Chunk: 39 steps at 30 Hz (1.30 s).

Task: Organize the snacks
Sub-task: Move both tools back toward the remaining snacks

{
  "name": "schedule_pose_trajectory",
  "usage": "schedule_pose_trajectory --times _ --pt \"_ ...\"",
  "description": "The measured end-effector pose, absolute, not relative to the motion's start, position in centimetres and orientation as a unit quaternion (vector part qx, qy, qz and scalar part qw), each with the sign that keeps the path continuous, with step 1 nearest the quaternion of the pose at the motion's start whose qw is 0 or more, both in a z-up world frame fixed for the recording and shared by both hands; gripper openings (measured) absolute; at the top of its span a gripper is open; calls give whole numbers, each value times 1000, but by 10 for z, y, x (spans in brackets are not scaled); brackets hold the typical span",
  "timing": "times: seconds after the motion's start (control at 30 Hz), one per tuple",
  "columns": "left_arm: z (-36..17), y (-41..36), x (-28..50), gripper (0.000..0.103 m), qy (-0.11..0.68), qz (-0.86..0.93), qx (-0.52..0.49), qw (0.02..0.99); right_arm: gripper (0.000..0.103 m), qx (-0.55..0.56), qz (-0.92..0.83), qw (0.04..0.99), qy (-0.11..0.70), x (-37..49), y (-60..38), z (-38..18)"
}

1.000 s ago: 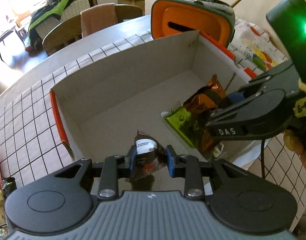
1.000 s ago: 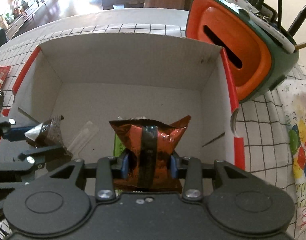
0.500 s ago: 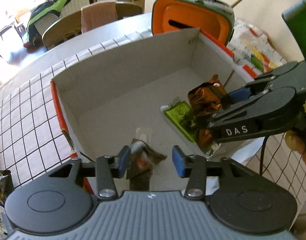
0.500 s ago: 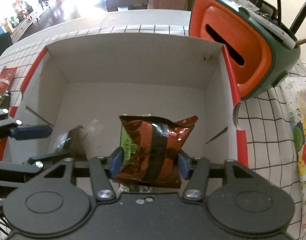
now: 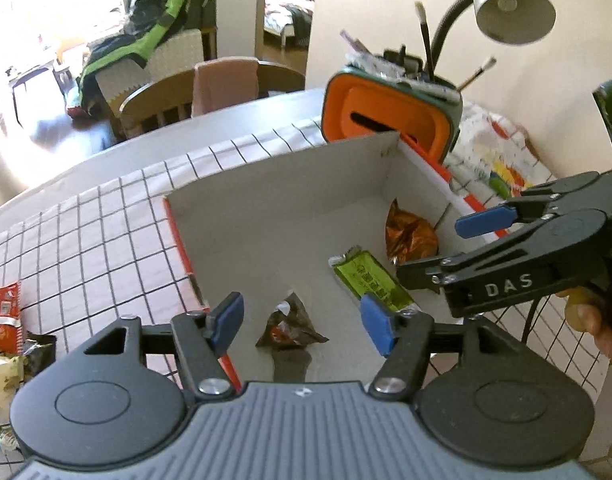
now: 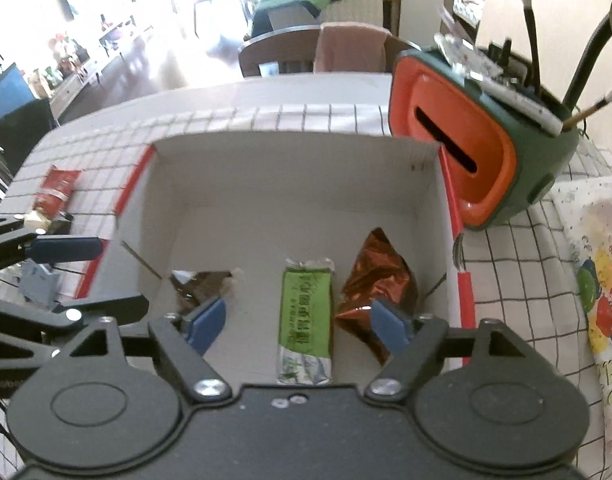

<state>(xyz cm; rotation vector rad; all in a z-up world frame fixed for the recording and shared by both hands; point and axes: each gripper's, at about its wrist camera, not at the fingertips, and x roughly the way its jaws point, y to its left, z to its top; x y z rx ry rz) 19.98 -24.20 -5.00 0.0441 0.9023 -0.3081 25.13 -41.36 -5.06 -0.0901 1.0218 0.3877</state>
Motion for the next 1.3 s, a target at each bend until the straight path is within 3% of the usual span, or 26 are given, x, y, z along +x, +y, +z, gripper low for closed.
schedule_pose_trajectory --times 0.2,0.57,0.93,1.3 --pt "-36 -223 182 67 417 -132 6 899 92 -44 202 863 461 235 -405 -29" --pt "-23 -168 146 79 393 -114 -21 912 103 -58 216 878 424 198 -365 -8" --pt "-28 -83 114 92 377 -80 -40 922 103 -72 244 878 404 162 -289 -6" --pt "-47 19 87 93 379 -38 -35 924 103 -102 290 861 406 143 -195 -32"
